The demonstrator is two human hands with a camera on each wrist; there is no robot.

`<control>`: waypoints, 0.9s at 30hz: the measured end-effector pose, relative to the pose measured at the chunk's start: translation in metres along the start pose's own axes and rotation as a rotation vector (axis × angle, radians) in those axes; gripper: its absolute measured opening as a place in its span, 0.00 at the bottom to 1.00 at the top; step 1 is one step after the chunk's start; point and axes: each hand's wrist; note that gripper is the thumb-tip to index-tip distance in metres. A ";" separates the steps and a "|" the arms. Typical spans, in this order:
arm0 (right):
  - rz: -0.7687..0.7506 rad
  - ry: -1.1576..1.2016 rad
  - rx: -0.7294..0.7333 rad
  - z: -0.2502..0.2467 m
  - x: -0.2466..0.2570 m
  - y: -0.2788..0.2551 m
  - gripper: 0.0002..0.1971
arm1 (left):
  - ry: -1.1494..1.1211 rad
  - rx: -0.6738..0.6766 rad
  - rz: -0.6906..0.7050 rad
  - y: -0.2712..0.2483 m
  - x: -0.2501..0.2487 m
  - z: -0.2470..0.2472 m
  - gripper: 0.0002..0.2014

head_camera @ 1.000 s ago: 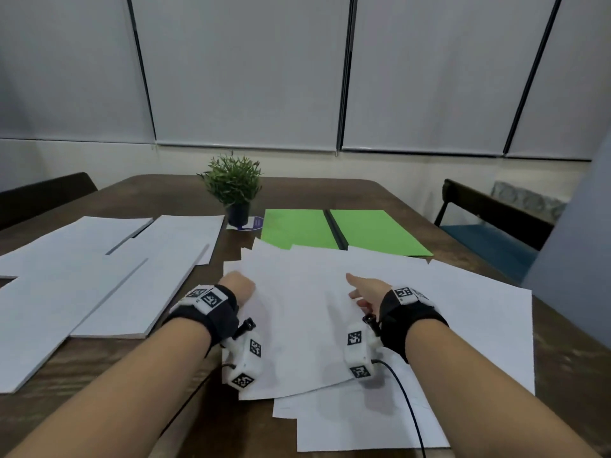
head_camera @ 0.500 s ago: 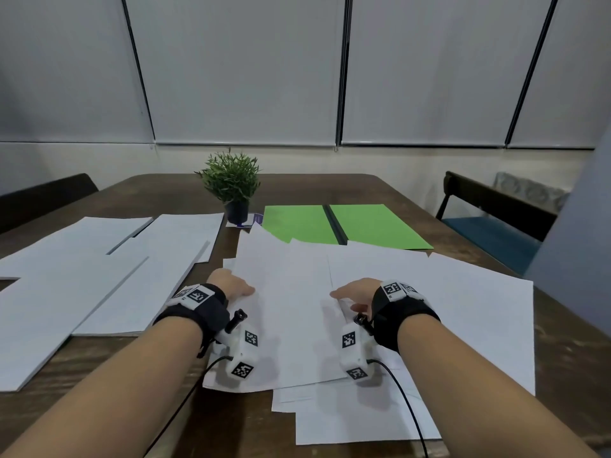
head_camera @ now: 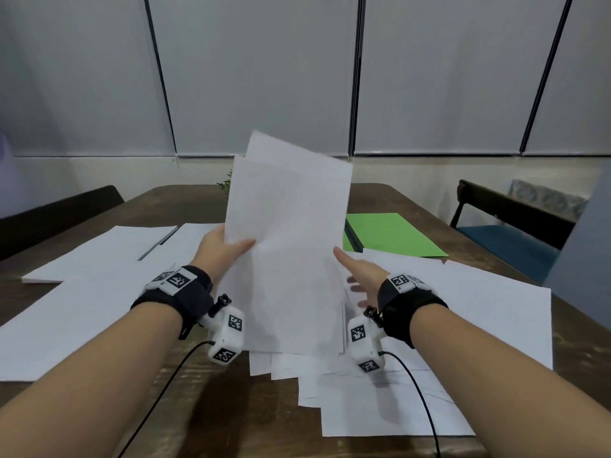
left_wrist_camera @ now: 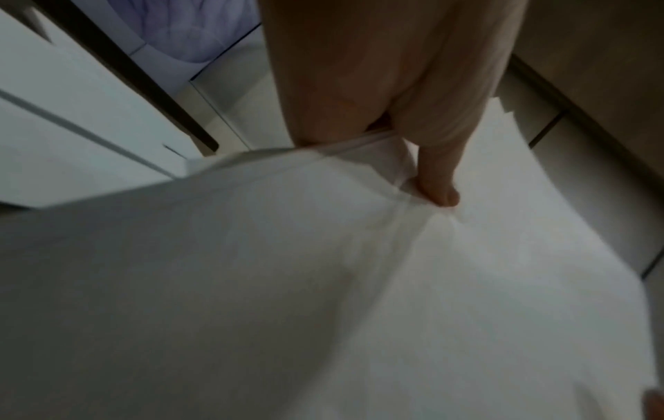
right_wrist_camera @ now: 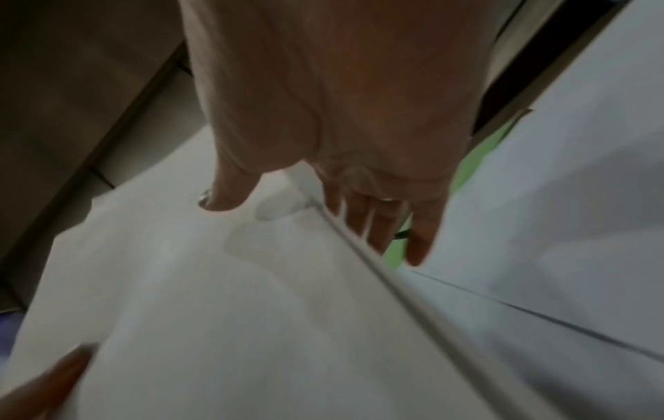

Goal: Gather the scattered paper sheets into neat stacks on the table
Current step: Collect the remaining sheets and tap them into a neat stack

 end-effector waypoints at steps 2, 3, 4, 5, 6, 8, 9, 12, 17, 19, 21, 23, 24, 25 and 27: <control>-0.173 0.177 0.016 0.005 0.018 -0.006 0.39 | -0.039 0.014 0.059 0.000 -0.017 0.002 0.13; -0.269 0.258 -0.004 0.007 0.027 -0.011 0.32 | -0.042 0.007 0.101 -0.001 -0.026 0.005 0.13; -0.353 0.309 -0.036 0.009 0.037 -0.015 0.24 | -0.046 -0.014 0.152 -0.002 -0.035 0.009 0.13; -0.413 0.332 -0.079 0.010 0.046 -0.021 0.19 | -0.043 -0.036 0.197 -0.003 -0.043 0.013 0.13; -0.462 0.343 -0.122 0.012 0.057 -0.026 0.17 | -0.033 -0.055 0.245 -0.004 -0.050 0.018 0.12; -0.538 0.348 -0.182 0.013 0.075 -0.037 0.14 | 0.000 -0.096 0.318 -0.004 -0.060 0.027 0.11; -0.562 0.359 -0.189 0.012 0.082 -0.043 0.14 | 0.019 -0.123 0.335 -0.005 -0.063 0.029 0.13; -0.592 0.424 -0.156 0.010 0.087 -0.050 0.21 | 0.042 -0.206 0.372 -0.007 -0.067 0.034 0.23; -0.499 0.353 -0.174 0.007 0.056 -0.037 0.29 | -0.013 -0.218 0.313 -0.020 -0.050 0.032 0.26; -0.464 0.334 -0.156 0.010 0.041 -0.031 0.27 | 0.003 -0.160 0.251 -0.024 -0.034 0.032 0.25; -0.445 0.340 -0.171 0.014 0.031 -0.027 0.20 | 0.018 -0.080 0.189 -0.026 -0.023 0.036 0.19; -0.457 0.363 -0.210 0.016 0.030 -0.024 0.11 | 0.016 -0.079 0.192 -0.026 -0.022 0.042 0.13; -0.475 0.378 -0.238 0.016 0.033 -0.023 0.10 | 0.011 -0.108 0.224 -0.025 -0.025 0.044 0.11; -0.494 0.399 -0.257 0.015 0.037 -0.022 0.10 | -0.004 -0.148 0.263 -0.024 -0.029 0.046 0.09; -0.533 0.449 -0.258 0.012 0.043 -0.023 0.11 | -0.059 -0.213 0.320 -0.022 -0.036 0.049 0.09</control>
Point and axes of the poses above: each hand's wrist, its own y-axis towards the middle knuckle, its own z-axis out of the palm, x = y × z, and after that the axes turned 7 degrees about z, right-handed
